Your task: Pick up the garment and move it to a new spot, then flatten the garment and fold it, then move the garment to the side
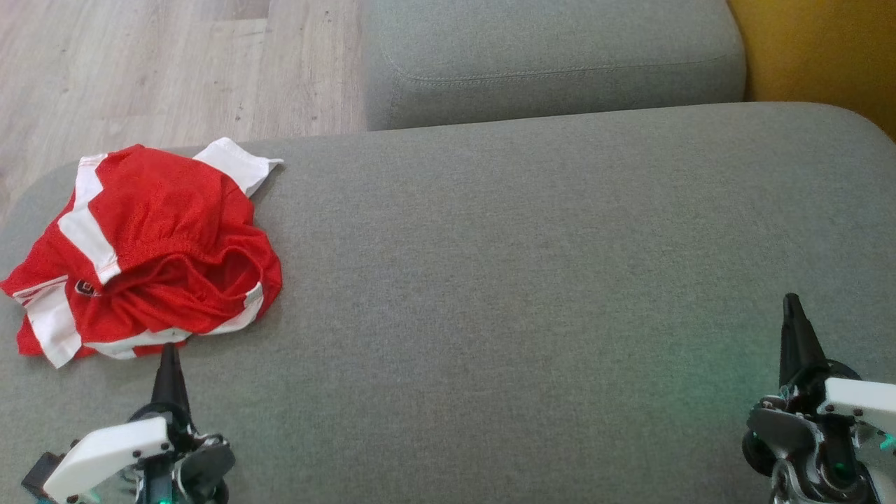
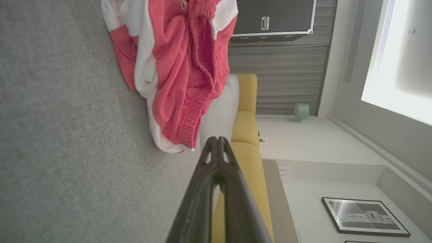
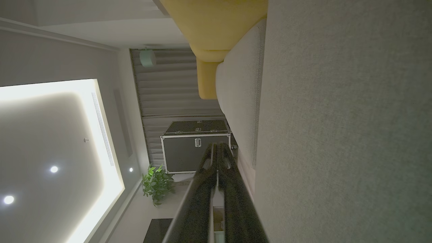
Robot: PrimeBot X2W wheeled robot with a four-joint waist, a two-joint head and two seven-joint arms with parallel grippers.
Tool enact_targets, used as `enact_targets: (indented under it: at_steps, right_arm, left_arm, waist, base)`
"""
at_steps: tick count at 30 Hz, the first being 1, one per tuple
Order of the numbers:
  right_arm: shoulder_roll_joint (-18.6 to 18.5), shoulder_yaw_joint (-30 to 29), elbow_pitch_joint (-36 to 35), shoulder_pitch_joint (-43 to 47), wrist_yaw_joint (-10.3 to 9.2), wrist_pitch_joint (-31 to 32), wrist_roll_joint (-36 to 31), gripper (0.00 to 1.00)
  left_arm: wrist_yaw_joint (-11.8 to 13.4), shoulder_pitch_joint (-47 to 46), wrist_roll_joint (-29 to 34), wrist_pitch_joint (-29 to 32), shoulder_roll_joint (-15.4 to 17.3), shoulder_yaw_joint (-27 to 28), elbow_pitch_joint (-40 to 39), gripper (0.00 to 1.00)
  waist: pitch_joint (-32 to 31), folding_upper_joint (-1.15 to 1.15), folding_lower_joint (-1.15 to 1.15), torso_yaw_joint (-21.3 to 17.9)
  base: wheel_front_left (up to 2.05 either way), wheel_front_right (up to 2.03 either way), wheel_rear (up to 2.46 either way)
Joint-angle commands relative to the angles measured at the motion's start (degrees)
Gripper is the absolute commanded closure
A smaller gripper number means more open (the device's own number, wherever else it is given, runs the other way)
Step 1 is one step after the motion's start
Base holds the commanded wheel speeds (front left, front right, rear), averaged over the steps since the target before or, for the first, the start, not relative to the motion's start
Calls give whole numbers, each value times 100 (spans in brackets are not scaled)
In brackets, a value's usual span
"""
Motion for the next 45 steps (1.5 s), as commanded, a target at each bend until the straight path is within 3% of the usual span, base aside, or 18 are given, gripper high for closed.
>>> enact_targets:
  at_steps: [1, 21, 22, 23, 24, 25, 26, 37, 45]
  right_arm:
    - [-25, 121, -179, -296, -4, 33, -17, 100]
    - [-25, 121, -179, -296, -4, 33, -17, 100]
    - [2, 4, 16, 3, 0, 0, 2, 0]
    - [3, 9, 81, 27, 0, 0, 2, 0]
    - [11, 12, 169, 72, 0, -2, 3, 100]
    - [16, 13, 265, 135, 0, -2, 3, 100]
    - [24, 15, 367, 210, 0, -3, 2, 0]
    - [0, 227, 365, 265, 0, -162, -164, 0]
    - [8, 256, 335, 273, -1, -298, -884, 0]
  left_arm:
    - [-36, -301, 51, 41, 25, 203, -161, 100]
    - [-36, -301, 51, 41, 25, 202, -161, 100]
    - [7, 2, 0, -4, -1, -5, 18, 0]
    - [7, 19, 0, -6, -1, -16, 88, 0]
    - [7, 56, 1, -8, -4, -31, 172, 100]
    - [8, 114, 1, -11, -7, -44, 265, 100]
    - [8, 184, 1, -12, -12, -56, 361, 0]
    - [5, 270, 260, -169, -12, -124, 321, 0]
    - [99, 316, 889, -303, -10, -190, 158, 0]
  waist:
    - [0, 0, 0, 0]
    - [0, 0, 0, 0]
    - [0, 0, 0, 0]
    - [0, 0, 0, 0]
    - [0, 0, 0, 0]
    - [0, 0, 0, 0]
    - [0, 0, 0, 0]
    - [-47, 0, 0, -10]
    - [-91, 0, 0, -11]
  base:
    - [0, 0, 0]
    - [0, 0, 0]
    - [0, 0, 0]
    - [0, 0, 0]
    - [0, 0, 0]
    - [0, 0, 0]
    - [0, 0, 0]
    - [0, 0, 0]
    - [0, 0, 0]
